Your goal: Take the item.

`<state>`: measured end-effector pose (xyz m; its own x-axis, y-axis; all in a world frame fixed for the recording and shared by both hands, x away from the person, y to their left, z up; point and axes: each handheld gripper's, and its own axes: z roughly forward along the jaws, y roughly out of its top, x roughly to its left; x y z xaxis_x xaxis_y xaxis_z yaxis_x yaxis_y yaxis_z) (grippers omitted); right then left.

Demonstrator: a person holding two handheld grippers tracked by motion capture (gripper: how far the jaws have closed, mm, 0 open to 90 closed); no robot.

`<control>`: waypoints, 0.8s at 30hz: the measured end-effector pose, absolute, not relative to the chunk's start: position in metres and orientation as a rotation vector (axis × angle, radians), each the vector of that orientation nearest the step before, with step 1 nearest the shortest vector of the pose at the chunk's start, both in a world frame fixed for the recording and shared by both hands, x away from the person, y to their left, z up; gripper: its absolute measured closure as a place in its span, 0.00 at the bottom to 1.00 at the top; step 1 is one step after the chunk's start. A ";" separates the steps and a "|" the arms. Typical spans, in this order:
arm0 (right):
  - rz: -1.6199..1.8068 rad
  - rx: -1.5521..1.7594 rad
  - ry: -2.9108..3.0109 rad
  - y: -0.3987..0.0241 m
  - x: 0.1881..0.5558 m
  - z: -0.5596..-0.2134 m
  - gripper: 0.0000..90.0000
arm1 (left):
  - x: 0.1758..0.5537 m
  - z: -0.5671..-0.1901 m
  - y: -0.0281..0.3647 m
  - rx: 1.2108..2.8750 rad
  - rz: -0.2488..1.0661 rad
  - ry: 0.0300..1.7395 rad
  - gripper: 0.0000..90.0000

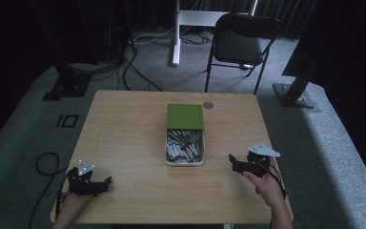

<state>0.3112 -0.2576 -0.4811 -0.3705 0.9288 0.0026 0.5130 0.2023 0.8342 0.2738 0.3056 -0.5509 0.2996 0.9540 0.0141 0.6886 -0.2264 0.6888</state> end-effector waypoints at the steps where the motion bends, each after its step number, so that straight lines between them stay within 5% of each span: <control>1: 1.063 1.327 1.972 -0.256 0.312 -0.480 0.16 | 0.274 -0.551 0.306 1.996 0.598 1.457 0.02; 24: 1.138 1.156 2.052 -0.199 0.323 -0.458 0.17 | 0.274 -0.551 0.306 1.996 0.598 1.454 0.02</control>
<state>0.3229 -0.1992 -0.4576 -0.5005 0.8650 -0.0350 0.4285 0.2827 0.8582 0.2741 0.3058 -0.5510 0.3011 0.9535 0.0140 0.6876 -0.2273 0.6896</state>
